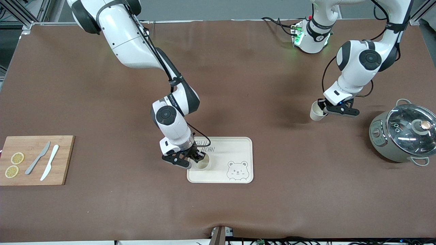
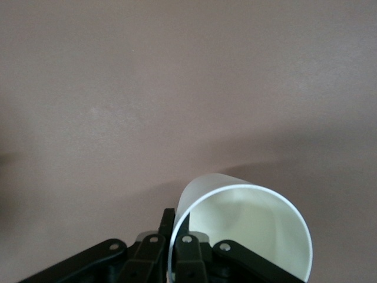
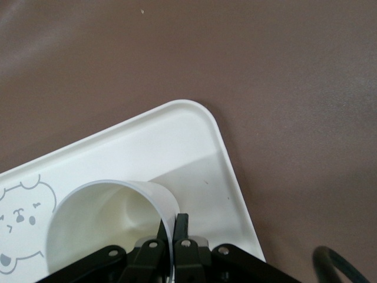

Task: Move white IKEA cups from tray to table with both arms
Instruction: 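Carry the cups off the tray with both grippers toward the table sides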

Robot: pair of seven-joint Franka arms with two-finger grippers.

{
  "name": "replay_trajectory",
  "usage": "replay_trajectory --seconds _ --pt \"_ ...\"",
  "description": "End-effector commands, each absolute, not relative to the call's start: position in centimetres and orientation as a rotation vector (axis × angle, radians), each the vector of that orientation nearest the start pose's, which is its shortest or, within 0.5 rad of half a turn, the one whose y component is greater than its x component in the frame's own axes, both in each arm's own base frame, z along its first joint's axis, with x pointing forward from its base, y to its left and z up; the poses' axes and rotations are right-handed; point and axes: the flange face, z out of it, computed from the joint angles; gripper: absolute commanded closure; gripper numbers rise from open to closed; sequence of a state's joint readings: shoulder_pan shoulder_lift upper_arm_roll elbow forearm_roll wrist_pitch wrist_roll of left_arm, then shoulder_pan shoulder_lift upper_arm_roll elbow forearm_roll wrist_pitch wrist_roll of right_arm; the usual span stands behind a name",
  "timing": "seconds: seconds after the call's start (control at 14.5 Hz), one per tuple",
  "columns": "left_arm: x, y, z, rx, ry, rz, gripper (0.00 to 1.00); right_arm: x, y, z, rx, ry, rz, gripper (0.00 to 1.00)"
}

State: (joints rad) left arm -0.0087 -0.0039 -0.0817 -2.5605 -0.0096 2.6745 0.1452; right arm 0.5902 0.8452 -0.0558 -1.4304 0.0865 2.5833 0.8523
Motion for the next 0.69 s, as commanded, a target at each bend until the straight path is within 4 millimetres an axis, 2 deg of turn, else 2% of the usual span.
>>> replay_trajectory --seconds 0.0,0.28,0.48,0.62 --pt "45.8 -3.9 28.1 -3.173 0.373 -0.220 1.00 64.7 39.6 22.0 -2.871 0.520 -0.362 1.00" --pt "45.8 -4.2 26.7 -3.227 0.369 -0.196 1.00 64.7 39.6 22.5 -2.879 0.509 -0.365 1.00" --pt "46.3 -4.0 24.8 -3.216 0.407 -0.197 1.00 64.7 39.5 24.7 -2.887 0.523 -0.341 1.00" --pt "46.5 -4.0 23.1 -3.203 0.423 -0.210 1.00 64.5 39.5 27.7 -2.899 0.522 -0.314 1.00"
